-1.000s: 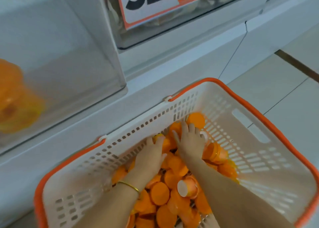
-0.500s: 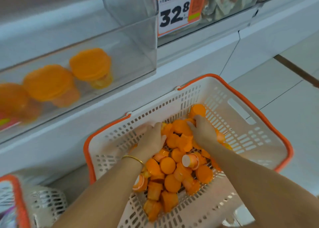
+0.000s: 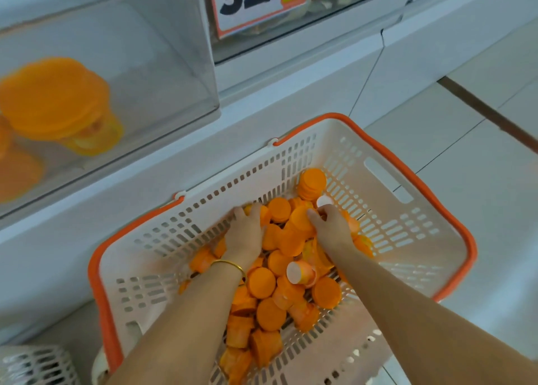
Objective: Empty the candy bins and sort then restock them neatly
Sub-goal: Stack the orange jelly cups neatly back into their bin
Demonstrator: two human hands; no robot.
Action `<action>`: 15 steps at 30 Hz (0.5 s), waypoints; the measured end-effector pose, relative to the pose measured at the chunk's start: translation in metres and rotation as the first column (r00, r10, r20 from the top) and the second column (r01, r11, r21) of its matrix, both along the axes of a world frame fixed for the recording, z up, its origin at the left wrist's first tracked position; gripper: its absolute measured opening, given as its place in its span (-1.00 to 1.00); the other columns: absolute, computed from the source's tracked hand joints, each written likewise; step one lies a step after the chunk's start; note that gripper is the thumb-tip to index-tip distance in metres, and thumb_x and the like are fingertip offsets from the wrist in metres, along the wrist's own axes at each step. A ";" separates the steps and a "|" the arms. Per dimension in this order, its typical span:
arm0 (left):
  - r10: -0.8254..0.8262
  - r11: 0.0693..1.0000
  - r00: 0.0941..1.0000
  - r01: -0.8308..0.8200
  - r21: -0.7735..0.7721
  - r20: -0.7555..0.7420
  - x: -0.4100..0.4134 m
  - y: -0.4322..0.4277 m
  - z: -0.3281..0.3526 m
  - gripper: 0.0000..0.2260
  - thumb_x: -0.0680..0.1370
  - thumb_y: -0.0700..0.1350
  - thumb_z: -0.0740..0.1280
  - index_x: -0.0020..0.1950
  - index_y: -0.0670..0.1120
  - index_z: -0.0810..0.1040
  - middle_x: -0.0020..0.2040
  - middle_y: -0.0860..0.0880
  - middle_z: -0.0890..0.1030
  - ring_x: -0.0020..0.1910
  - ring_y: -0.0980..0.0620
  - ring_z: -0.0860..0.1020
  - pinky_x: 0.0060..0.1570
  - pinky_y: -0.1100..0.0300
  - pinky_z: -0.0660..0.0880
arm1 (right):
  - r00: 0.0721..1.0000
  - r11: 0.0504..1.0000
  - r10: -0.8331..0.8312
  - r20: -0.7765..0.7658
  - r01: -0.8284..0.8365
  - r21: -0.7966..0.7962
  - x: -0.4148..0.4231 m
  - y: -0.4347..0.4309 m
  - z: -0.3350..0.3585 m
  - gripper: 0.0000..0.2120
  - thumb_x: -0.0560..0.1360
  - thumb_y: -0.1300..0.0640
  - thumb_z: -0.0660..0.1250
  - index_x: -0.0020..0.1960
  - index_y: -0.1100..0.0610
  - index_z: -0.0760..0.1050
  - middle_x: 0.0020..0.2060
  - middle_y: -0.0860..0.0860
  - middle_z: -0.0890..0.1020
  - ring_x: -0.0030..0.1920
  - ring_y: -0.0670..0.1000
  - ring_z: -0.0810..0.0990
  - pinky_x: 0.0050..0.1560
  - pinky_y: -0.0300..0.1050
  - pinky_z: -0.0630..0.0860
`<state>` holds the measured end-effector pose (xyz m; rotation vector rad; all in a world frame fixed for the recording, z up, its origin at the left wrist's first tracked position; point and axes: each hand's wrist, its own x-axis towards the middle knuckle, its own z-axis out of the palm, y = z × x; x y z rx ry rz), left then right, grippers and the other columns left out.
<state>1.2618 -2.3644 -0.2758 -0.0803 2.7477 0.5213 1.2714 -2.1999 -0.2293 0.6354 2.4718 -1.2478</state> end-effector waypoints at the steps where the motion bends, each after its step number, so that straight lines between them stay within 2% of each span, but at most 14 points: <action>1: 0.021 0.999 1.000 -0.021 0.040 -0.010 0.000 -0.001 -0.002 -0.56 0.60 -0.01 0.21 0.46 0.06 0.19 0.34 -0.19 0.26 0.18 -0.17 0.46 0.05 0.02 0.51 | 1.000 1.000 0.008 -0.005 -0.008 -0.008 0.000 0.001 0.004 -0.73 0.61 0.01 0.19 0.14 0.21 0.42 -0.04 0.18 0.54 -0.01 0.17 0.54 0.07 0.16 0.47; 3: 0.083 0.982 0.996 -0.079 0.172 -0.016 0.000 -0.004 0.001 -0.63 0.60 -0.05 0.22 0.40 0.05 0.29 0.33 -0.15 0.32 0.24 -0.14 0.43 0.14 0.03 0.47 | 1.000 1.000 0.012 -0.022 -0.012 -0.028 0.001 0.005 0.013 -0.71 0.61 0.00 0.19 0.17 0.20 0.43 -0.08 0.10 0.52 -0.09 0.09 0.50 0.05 0.12 0.48; 5: 0.150 0.927 0.989 -0.146 0.346 0.016 -0.001 -0.009 0.016 -0.71 0.58 -0.09 0.24 0.30 0.00 0.40 0.26 -0.10 0.43 0.23 -0.10 0.45 0.20 0.04 0.45 | 0.999 0.996 -0.033 -0.016 0.031 -0.087 0.002 0.010 0.025 -0.72 0.60 -0.02 0.20 0.15 0.17 0.46 -0.04 0.09 0.55 -0.11 0.03 0.49 0.05 0.10 0.49; 8: 0.192 0.763 0.940 -0.324 0.559 0.283 0.004 -0.015 0.072 -0.71 0.62 -0.05 0.19 0.34 0.00 0.36 0.19 -0.08 0.50 0.08 -0.07 0.55 0.07 0.02 0.56 | 0.992 0.963 -0.128 -0.022 0.119 -0.244 0.010 0.010 0.056 -0.72 0.59 -0.05 0.21 0.16 0.11 0.47 0.05 0.08 0.56 0.00 0.04 0.53 0.07 0.03 0.51; 10: 0.151 0.706 0.911 -0.370 0.604 0.383 0.011 -0.019 0.121 -0.63 0.64 0.01 0.14 0.44 0.02 0.26 0.14 -0.06 0.51 -0.04 -0.04 0.58 -0.03 0.03 0.60 | 0.989 0.953 -0.091 -0.113 0.054 -0.298 0.021 0.006 0.089 -0.78 0.59 -0.01 0.22 0.08 0.13 0.50 0.02 0.11 0.58 -0.04 0.01 0.54 -0.03 -0.09 0.51; 12: 0.108 0.722 0.941 -0.296 0.625 0.320 0.020 -0.025 0.177 -0.64 0.64 0.00 0.12 0.44 0.01 0.24 0.00 -0.02 0.51 -0.20 0.03 0.56 -0.17 0.11 0.58 | 0.969 0.951 -0.032 -0.246 -0.047 -0.306 0.033 0.000 0.134 -0.81 0.58 0.04 0.23 0.03 0.15 0.52 -0.05 0.07 0.60 -0.10 -0.04 0.55 -0.14 -0.20 0.48; 15: 0.054 0.726 0.985 -0.153 0.670 0.166 0.038 -0.044 0.265 -0.75 0.65 -0.02 0.13 0.32 -0.02 0.33 -0.16 -0.06 0.49 -0.35 0.05 0.48 -0.30 0.16 0.48 | 0.890 0.924 0.008 -0.456 -0.181 -0.337 0.042 -0.013 0.214 -0.88 0.56 0.09 0.27 -0.08 0.11 0.53 -0.19 0.02 0.61 -0.17 -0.03 0.56 -0.17 -0.17 0.48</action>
